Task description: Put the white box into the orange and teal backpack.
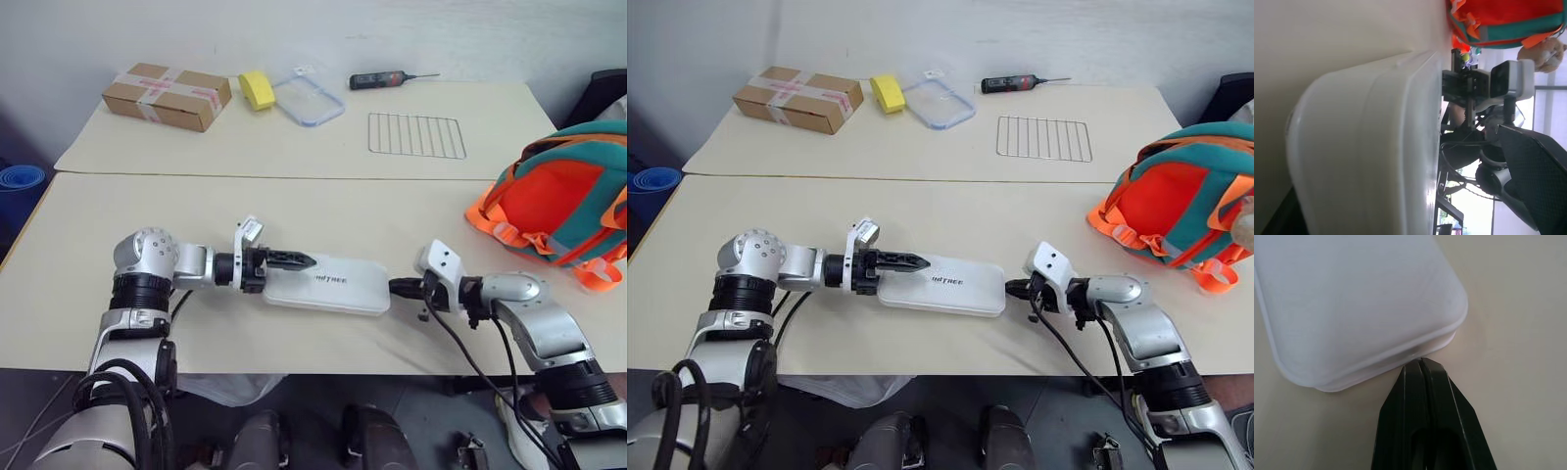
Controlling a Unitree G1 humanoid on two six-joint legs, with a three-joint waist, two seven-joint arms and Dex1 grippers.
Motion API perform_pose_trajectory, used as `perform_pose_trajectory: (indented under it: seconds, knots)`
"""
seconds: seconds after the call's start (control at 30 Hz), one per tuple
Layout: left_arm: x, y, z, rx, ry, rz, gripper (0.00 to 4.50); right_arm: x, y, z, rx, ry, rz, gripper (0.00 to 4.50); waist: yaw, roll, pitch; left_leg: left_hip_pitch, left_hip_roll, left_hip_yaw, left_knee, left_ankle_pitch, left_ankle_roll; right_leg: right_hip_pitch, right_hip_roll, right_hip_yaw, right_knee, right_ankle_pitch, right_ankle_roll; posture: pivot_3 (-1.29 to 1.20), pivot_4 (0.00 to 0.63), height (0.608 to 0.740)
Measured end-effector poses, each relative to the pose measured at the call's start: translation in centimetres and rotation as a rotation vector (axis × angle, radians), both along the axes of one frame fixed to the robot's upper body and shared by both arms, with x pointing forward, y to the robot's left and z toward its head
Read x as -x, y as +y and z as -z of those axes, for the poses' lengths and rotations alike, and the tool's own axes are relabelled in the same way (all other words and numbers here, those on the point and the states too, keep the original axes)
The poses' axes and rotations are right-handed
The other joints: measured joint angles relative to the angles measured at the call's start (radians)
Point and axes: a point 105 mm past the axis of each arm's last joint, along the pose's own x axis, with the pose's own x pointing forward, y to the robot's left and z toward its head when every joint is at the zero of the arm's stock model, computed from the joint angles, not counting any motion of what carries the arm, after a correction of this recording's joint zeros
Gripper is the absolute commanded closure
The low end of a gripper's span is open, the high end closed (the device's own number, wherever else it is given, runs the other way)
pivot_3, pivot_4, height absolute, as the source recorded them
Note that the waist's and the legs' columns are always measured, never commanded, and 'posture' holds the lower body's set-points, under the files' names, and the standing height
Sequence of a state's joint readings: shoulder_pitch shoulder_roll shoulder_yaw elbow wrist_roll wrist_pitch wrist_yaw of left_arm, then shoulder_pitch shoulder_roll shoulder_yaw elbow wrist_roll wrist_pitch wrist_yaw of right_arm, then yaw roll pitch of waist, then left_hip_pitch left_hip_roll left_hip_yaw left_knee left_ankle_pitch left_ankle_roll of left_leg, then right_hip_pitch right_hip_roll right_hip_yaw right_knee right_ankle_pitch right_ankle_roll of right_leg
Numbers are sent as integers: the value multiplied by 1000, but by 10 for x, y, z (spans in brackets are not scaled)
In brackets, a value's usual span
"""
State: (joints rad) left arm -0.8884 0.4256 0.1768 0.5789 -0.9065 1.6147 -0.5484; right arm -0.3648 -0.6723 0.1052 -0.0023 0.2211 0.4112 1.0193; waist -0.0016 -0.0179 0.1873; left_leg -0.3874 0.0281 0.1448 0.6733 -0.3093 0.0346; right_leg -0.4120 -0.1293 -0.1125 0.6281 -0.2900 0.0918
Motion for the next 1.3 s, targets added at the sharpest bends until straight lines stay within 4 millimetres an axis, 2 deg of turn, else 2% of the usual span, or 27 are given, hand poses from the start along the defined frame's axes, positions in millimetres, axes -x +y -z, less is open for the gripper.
perform_pose_trajectory:
  seconds: [0.1, 0.2, 0.27, 0.33, 0.4, 0.47, 0.57, 0.6, 0.63, 0.73, 0.8, 0.9, 1.03, 1.1, 1.2, 1.3]
  knots:
    - [0, -3, -6, 0, -37, 7, 1651, 3, -3, 1, -22, 10, 14, 4500, 1, 0, 0, 0, 0, 0, 0, 0, 0, 0, 0, 0, 0, 0, 0, 0, 150, 740]
    - [9, -6, -1, 12, -52, 31, 2599, 11, -11, 6, -69, 34, 38, 3907, 2, 0, 0, 0, 0, -1, -1, 0, 0, 0, 0, 0, 0, 0, 0, 0, 150, 740]
    - [14, -7, 1, 28, -58, 43, 3186, 20, -18, 10, -106, 42, 56, 3246, 3, 0, 0, 0, 0, -1, -1, 0, 0, 1, 0, 0, 0, 0, 0, 0, 150, 740]
    - [19, -7, -2, 42, -87, 60, 3260, 31, -32, 15, -146, 42, 101, 2552, 6, 0, 0, 0, -1, -1, -1, 0, 0, 1, 0, 0, 0, 0, 1, 0, 150, 740]
    - [26, -6, -4, 41, -136, 77, 3260, 46, -54, 18, -184, 31, 177, 1848, 10, 0, 0, 0, -1, -1, -1, -1, 0, 2, 0, 0, -1, 0, 1, 0, 150, 740]
    - [33, -3, -2, 25, -215, 78, 3260, 62, -78, 22, -210, 20, 268, 1251, 10, 0, 0, 1, -1, 0, -2, -1, 0, 2, 0, 1, -2, 0, 1, 0, 150, 740]
    - [38, 0, -4, 104, -412, 27, 3260, 86, -122, 23, -253, -24, 473, 182, 11, 0, 0, 1, 0, 1, -4, -1, -1, 1, 0, 2, -7, 0, 1, 0, 150, 740]
    - [39, 1, -7, 127, -459, 25, 3260, 91, -135, 20, -262, -50, 531, 39, 11, 0, 0, 2, -1, 1, -4, -1, -1, 2, 0, 2, -6, 0, 1, 0, 150, 740]
    - [40, 2, -11, 140, -507, 27, 3260, 96, -145, 18, -265, -75, 574, 39, 8, 0, 0, 2, -1, 1, -4, -2, -2, 1, 0, 3, -6, 1, 1, 0, 150, 740]
    - [47, 8, -35, 257, -737, 19, 3260, 114, -194, 8, -258, -182, 771, 39, 3, 0, 0, 3, -1, 2, -7, -3, -5, 2, 0, 4, -6, 1, 0, 0, 150, 740]
    - [50, 13, -44, 275, -840, 31, 3260, 119, -215, 0, -262, -237, 856, 39, -2, 0, 0, 4, 0, 2, -7, -1, -1, 2, 0, 4, -7, 0, 0, 0, 150, 740]
    - [55, 17, -49, 230, -959, 102, 3260, 106, -226, -12, -284, -296, 873, 39, -12, 1, 0, 5, 0, 3, -7, -1, -1, 2, 0, 5, -6, 0, 0, 0, 150, 740]
    - [60, 9, -42, 209, -1004, 174, 3260, 53, -225, -46, -385, -424, 827, 39, -26, 2, 0, 6, -1, 3, -7, -1, 0, 2, 0, 5, -6, 0, 0, 0, 150, 740]
    - [60, 7, -41, 207, -1010, 187, 3260, 25, -217, -64, -439, -466, 780, 39, -28, 2, 0, 5, 0, 3, -7, 0, 0, 1, 0, 5, -5, 0, 0, 0, 150, 740]
    - [59, 8, -42, 191, -1032, 185, 3260, -3, -201, -78, -472, -480, 714, 39, -26, 2, 0, 5, 1, 3, -7, 1, -1, 1, 1, 4, -4, -1, -2, 0, 150, 740]
    - [57, 12, -43, 158, -1051, 172, 3260, -24, -184, -88, -504, -477, 651, 651, -24, 3, 0, 3, 0, 2, -6, 2, 1, 1, 0, 3, -4, 0, -1, 0, 150, 740]
